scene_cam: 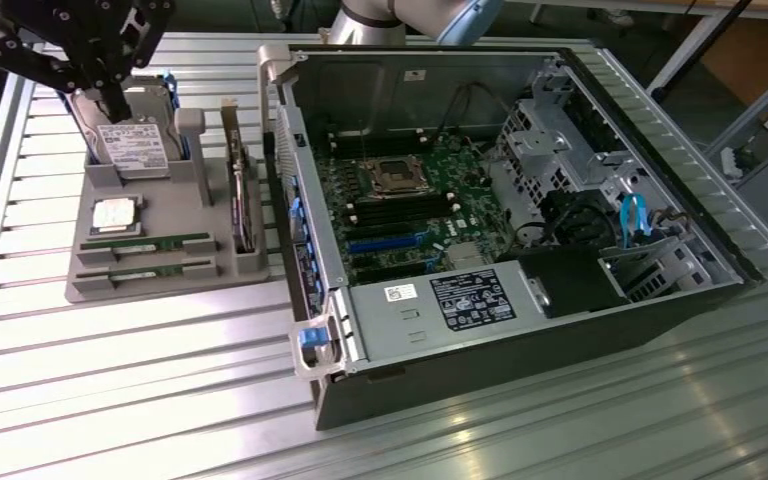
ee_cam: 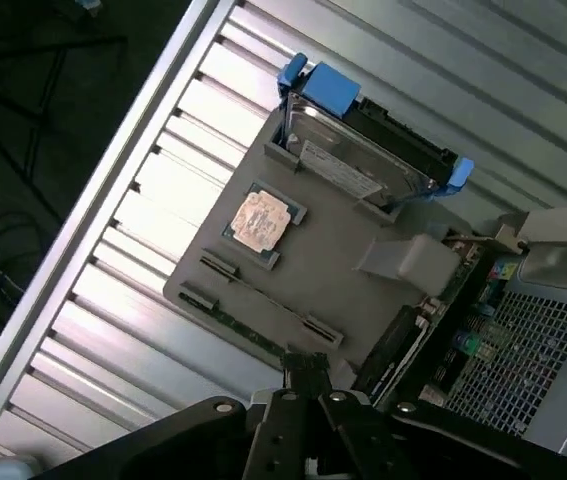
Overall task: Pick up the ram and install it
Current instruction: 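Pick up the ram and move it above insertion slot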
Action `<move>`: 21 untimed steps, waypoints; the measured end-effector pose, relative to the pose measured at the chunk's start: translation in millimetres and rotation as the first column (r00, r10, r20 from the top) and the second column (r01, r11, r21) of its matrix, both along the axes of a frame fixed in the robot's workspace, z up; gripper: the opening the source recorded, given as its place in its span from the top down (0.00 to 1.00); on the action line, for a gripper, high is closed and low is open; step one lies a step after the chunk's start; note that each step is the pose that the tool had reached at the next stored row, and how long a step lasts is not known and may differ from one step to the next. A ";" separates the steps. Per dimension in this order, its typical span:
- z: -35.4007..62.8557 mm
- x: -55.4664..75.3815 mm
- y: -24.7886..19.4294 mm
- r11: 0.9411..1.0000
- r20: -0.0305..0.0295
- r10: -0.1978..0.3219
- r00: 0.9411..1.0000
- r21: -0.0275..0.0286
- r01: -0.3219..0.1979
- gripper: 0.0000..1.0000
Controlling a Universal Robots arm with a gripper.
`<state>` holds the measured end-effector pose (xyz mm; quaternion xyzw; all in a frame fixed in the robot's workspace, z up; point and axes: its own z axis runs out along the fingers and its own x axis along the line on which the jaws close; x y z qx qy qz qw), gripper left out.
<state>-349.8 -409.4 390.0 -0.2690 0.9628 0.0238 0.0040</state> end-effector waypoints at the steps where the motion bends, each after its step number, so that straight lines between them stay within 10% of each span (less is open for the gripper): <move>1: 0.0 0.0 0.0 0.998 0.000 0.065 0.998 0.000 -0.065 0.91; 4: 0.0 0.0 0.0 0.988 0.000 0.157 0.988 0.000 -0.157 0.91; 14: 0.0 0.0 0.0 0.912 0.000 0.409 0.912 0.000 -0.409 0.91; 18: -0.1 0.0 0.0 0.853 0.000 0.522 0.853 -0.001 -0.522 0.91; 21: -0.1 0.0 0.0 0.793 0.000 0.609 0.793 -0.001 -0.609 0.91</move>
